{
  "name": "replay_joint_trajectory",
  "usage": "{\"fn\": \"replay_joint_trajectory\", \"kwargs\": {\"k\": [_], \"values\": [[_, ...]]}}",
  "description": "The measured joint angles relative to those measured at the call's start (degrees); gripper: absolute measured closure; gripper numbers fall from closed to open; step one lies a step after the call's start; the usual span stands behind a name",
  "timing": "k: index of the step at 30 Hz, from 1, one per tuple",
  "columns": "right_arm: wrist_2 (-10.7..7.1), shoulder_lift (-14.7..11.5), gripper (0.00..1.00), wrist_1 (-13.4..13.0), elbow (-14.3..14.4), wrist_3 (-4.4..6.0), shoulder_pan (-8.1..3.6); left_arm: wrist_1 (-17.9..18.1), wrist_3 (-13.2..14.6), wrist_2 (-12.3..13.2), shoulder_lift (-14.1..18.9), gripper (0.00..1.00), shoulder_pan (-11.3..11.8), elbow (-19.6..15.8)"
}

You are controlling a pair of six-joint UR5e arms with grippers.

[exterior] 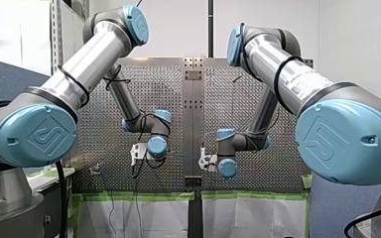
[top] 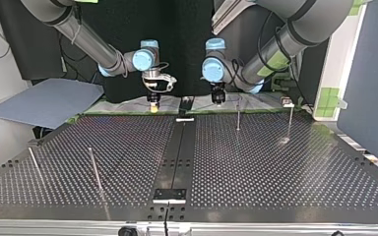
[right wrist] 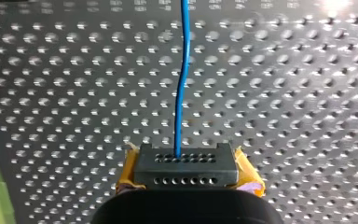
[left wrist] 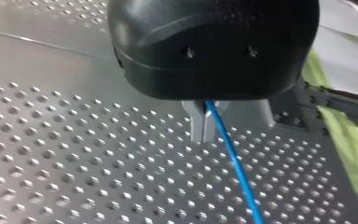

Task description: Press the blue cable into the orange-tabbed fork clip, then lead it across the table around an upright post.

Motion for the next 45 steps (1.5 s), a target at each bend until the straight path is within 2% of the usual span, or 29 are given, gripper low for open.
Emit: {"fn": "replay_joint_trajectory", "kwargs": {"k": [13, 22, 26, 31, 40, 45], "values": [[-0.17, -6.91, 1.00, 6.44, -0.01, 0.18, -0.15, -4.12, -0.37, -0.24, 6.66, 1.00, -1.88, 0.00], [-0.31, -11.72, 1.00, 9.57, -0.02, 0.29, -0.20, -5.71, -0.48, -0.25, 11.42, 1.00, -2.25, 0.03], [-0.33, -13.59, 1.00, 10.17, -0.04, 0.35, -0.20, -6.29, -0.51, -0.26, 13.42, 1.00, -2.22, 0.38], [-0.39, -15.83, 1.00, 10.78, -0.22, 0.37, -0.20, -8.44, -0.37, -0.26, 16.16, 1.00, -2.33, 2.31], [-0.75, -20.99, 1.00, 14.81, -2.11, 0.05, -0.20, -11.08, -0.29, -0.26, 20.24, 1.00, -2.81, 5.31], [-1.03, -23.01, 1.00, 16.13, -3.16, -0.02, -0.21, -13.18, -0.24, -0.26, 22.81, 1.00, -3.17, 7.71]]}}
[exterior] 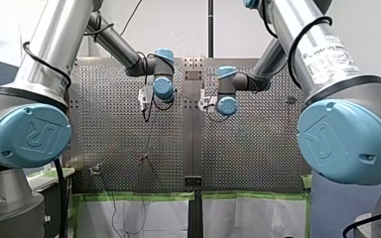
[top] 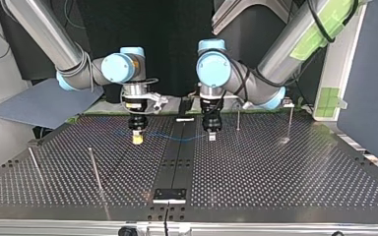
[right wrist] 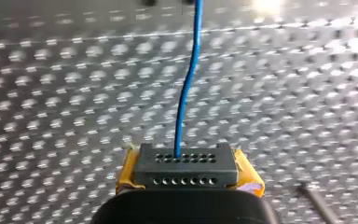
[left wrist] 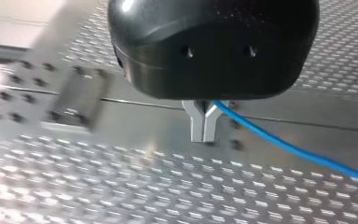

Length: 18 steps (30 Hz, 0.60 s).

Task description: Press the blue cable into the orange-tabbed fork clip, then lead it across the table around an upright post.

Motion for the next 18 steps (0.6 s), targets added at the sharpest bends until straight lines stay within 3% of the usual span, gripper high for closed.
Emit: {"fn": "replay_joint_trajectory", "kwargs": {"k": [6, 18], "values": [[-0.68, -2.60, 1.00, 1.73, -1.33, -0.08, 0.01, -0.65, -0.04, 0.00, 2.39, 1.00, -0.16, 1.43], [-0.96, -8.88, 1.00, 3.54, -3.87, -0.24, 0.01, -2.04, 0.41, -0.02, 2.73, 1.00, -0.24, 3.90]]}}
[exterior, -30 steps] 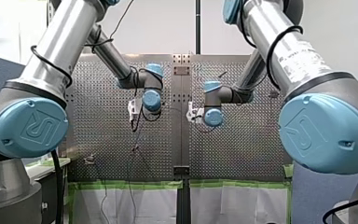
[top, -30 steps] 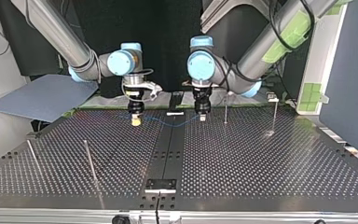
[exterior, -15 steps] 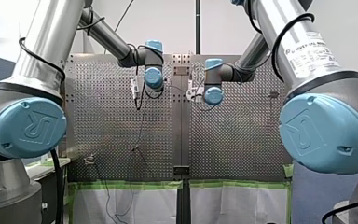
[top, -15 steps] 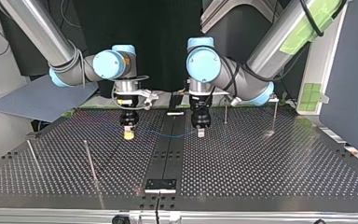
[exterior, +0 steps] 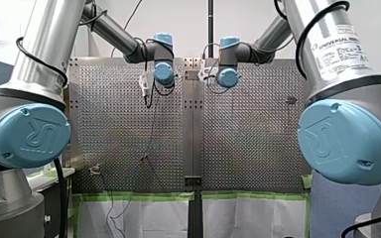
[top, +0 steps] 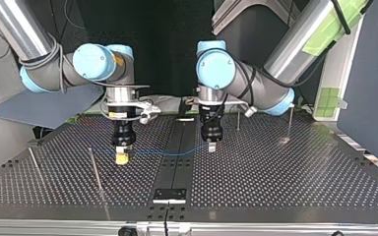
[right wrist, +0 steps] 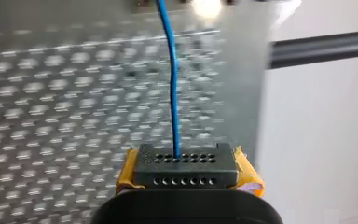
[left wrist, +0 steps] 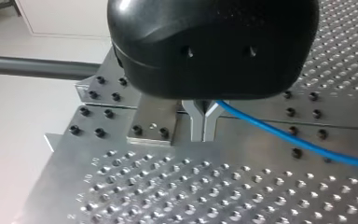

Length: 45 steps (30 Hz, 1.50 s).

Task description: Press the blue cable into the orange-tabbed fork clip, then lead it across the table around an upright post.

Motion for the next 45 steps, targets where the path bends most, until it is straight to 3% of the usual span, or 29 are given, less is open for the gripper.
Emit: {"fn": "replay_joint_trajectory", "kwargs": {"k": [6, 18, 28, 37, 45], "values": [[-0.01, -3.21, 1.00, 0.63, -0.51, 0.31, -0.82, -2.29, 0.73, 0.06, 0.01, 1.00, -0.15, 2.82], [0.07, -8.82, 1.00, 2.47, -0.58, 0.84, -4.99, -6.49, 1.20, 0.79, -0.02, 1.00, -0.74, 9.18], [0.16, -9.20, 1.00, 3.73, -0.56, 1.02, -9.82, -9.58, 1.37, 3.33, -1.76, 1.00, -1.29, 13.94], [0.16, -9.04, 1.00, 3.74, -0.55, 0.98, -11.48, -11.82, 1.36, 4.93, -3.11, 1.00, -2.07, 18.33], [0.16, -8.54, 1.00, 3.81, -0.52, 1.03, -12.77, -15.62, 1.38, 7.40, -6.78, 1.00, -4.58, 22.37]]}}
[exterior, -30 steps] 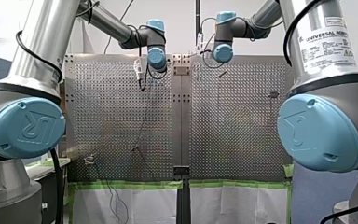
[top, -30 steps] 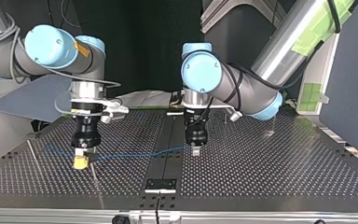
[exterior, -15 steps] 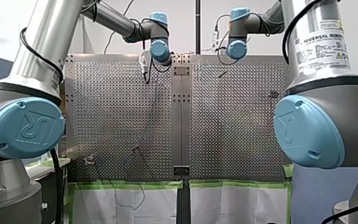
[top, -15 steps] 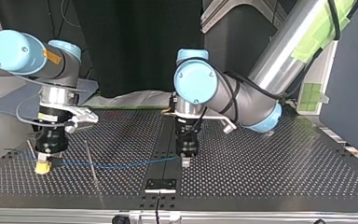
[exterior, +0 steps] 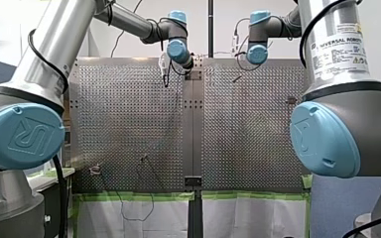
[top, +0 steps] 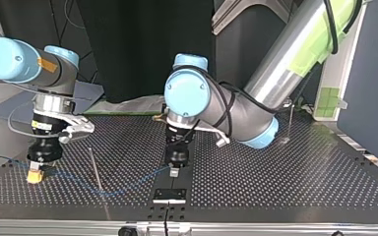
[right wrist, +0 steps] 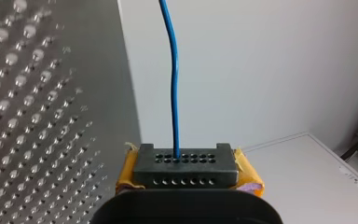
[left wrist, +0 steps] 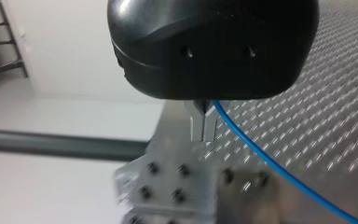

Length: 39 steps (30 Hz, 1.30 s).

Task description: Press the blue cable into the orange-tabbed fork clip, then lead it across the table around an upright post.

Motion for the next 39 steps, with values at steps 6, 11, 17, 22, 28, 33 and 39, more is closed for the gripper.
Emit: {"fn": "replay_joint_trajectory", "kwargs": {"k": [6, 11, 17, 22, 28, 33, 39], "values": [[0.00, 0.58, 1.00, 0.14, -0.03, 0.11, -1.32, -2.69, -0.11, 0.23, -3.10, 1.00, -2.57, 3.10], [0.06, 1.29, 1.00, 0.25, -0.02, 0.13, -2.42, -3.57, -0.86, 0.65, -5.44, 1.00, -3.98, 5.45], [0.07, 2.78, 1.00, 0.26, -0.04, 0.18, -3.79, -3.74, -1.65, 1.44, -8.21, 1.00, -5.15, 8.22], [-0.01, 3.82, 1.00, 0.15, -0.03, 0.54, -4.99, -3.55, -2.48, 2.32, -10.80, 1.00, -5.68, 10.81], [-0.32, 4.24, 1.00, 0.05, -0.05, 0.84, -6.41, -3.97, -2.85, 2.48, -13.78, 1.00, -5.94, 13.79], [-0.49, 4.31, 1.00, 0.03, -0.04, 1.10, -7.50, -4.85, -2.89, 2.61, -16.07, 1.00, -6.18, 16.08], [-0.66, 5.01, 1.00, 0.03, -0.01, 0.95, -8.48, -4.91, -2.91, 2.64, -18.49, 1.00, -6.22, 18.82]]}}
